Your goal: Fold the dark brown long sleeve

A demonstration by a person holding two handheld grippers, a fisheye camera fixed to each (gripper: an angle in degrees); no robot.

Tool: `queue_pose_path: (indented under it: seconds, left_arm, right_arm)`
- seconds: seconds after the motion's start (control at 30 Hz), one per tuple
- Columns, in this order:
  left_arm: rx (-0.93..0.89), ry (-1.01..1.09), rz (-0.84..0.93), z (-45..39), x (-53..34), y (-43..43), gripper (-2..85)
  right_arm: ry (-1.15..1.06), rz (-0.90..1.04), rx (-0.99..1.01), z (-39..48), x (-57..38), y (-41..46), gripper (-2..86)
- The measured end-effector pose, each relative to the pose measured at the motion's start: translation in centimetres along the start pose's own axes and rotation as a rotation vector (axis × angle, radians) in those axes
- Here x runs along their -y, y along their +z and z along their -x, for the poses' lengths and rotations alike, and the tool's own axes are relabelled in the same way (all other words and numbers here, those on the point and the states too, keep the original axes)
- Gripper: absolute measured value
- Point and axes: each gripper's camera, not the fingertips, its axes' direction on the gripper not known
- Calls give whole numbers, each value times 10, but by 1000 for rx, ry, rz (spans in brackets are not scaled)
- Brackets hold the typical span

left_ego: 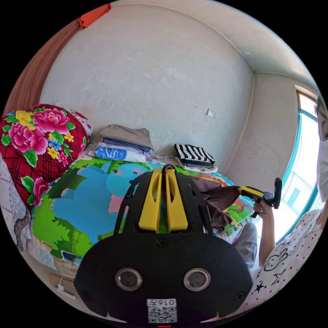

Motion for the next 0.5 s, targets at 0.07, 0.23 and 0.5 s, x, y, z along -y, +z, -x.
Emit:
queue_pose_path:
  seconds: [0.07,0.23,0.5]
  left_arm:
    - [19,-13,-46,-2,11,-13,59]
    - [89,51,-211,-17,55,-51,25]
    - [178,282,-243,-76,170,-67,-8]
  right_arm:
    - [19,-66,-95,-5,6,-16,10]
    - [106,-242,-353,-22,21,-60,9]
    - [-33,-346,-533,-37,98,-111,8]
